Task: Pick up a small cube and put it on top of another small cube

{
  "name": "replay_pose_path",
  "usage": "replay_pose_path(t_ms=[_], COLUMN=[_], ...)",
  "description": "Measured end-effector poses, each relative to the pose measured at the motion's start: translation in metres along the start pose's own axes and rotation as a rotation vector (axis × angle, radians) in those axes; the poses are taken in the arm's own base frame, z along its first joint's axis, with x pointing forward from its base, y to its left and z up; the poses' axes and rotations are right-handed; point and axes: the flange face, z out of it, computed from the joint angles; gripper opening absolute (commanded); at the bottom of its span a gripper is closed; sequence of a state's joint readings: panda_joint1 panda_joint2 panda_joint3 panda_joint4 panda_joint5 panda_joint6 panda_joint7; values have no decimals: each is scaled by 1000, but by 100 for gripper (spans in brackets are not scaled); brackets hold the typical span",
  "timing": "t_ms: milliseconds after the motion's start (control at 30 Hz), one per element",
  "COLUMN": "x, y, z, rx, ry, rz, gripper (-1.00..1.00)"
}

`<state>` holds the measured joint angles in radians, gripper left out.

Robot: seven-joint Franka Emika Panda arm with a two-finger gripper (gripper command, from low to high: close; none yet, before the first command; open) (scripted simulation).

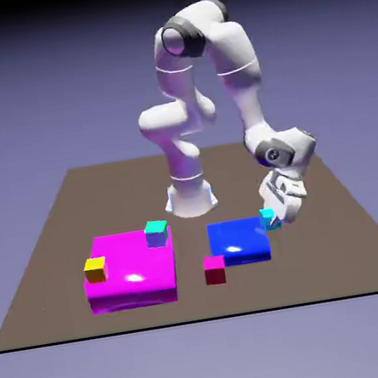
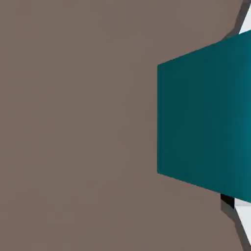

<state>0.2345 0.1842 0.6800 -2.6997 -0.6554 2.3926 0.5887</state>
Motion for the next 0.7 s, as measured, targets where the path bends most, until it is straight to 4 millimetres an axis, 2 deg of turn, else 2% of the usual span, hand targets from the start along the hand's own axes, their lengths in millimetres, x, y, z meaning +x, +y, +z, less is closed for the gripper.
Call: replay_pose_path(t_ms=[100,133,267,400,533,700], x=[-5,-5,14,12,-12,-72], y=[1,1,88,179,269,373], z=[-23,-23,-12,7,31,66], rx=[1,1,157,311,470,685], ry=[-3,-2,-135,-286,-454,-685], rz=[-2,-3,495,980,1448,2001], gripper=[-100,-100,-100,-100,-100,-100])
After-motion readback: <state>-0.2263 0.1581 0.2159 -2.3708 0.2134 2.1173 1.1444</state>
